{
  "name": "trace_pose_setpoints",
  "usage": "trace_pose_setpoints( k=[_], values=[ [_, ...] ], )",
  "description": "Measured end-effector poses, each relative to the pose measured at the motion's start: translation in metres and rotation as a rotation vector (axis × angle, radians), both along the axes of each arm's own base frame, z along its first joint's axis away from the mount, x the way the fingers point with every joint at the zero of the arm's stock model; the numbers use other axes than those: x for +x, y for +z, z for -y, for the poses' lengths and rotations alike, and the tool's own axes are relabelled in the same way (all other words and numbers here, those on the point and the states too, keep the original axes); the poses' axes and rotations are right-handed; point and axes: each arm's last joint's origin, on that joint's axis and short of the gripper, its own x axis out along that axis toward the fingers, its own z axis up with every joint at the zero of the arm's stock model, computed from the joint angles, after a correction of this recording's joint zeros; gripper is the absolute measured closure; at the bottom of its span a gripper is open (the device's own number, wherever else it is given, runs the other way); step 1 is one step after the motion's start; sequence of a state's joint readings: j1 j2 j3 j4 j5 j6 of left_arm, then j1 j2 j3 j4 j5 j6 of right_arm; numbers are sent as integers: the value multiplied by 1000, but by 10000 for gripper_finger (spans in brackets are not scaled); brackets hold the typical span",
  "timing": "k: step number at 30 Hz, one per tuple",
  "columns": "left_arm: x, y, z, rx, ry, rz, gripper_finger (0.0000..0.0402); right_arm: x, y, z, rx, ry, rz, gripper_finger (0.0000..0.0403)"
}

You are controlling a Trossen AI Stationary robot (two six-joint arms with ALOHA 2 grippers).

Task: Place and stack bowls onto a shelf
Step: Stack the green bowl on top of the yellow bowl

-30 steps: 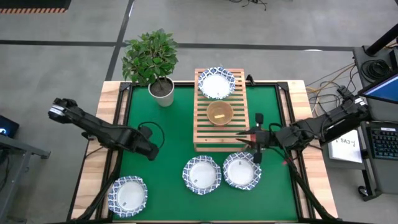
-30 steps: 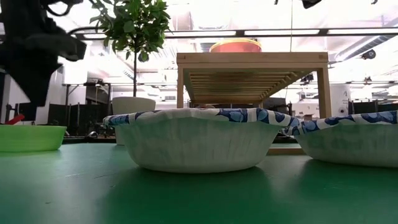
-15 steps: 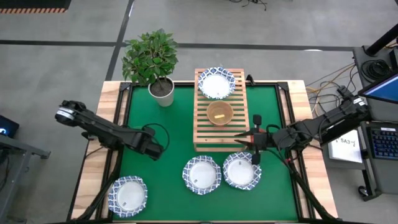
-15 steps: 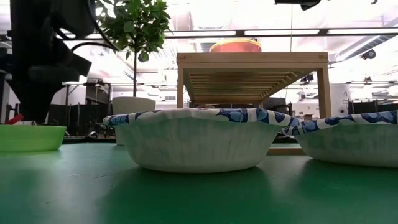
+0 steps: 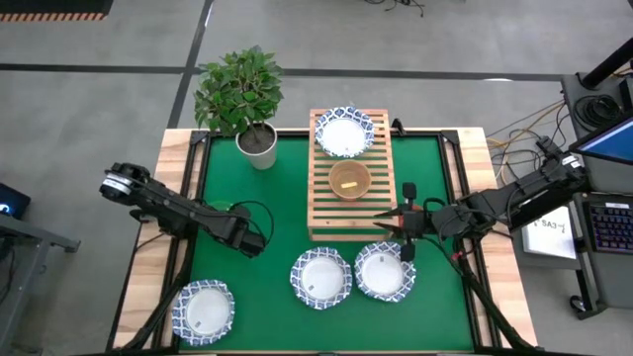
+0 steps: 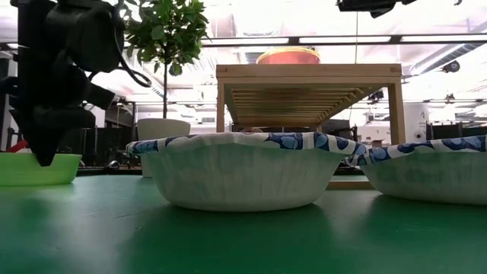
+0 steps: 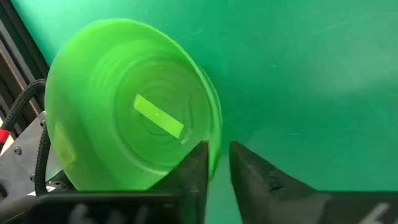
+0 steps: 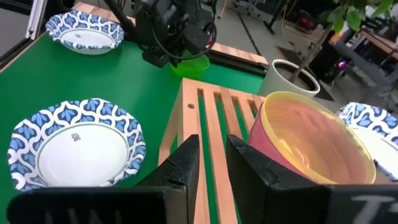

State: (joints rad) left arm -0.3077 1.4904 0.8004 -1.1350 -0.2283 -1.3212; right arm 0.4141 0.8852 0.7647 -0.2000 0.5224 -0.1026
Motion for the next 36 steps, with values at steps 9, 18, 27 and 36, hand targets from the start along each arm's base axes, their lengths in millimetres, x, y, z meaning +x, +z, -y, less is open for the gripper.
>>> trace_pose_setpoints(
  k=[9,18,27,36],
  values=[
    [15,20,5,-25,-37,43,400,0,-1,0,10,-5,-8,332],
    [51,98,35,-104,-453,213,401,-1,-3,1,16,-12,-26,332],
    [92,200,62,188,-966,431,401,-1,-3,1,16,-11,-26,332],
    [148,232,42,501,-1281,370,402,-1,-3,1,10,-9,-27,332]
  ],
)
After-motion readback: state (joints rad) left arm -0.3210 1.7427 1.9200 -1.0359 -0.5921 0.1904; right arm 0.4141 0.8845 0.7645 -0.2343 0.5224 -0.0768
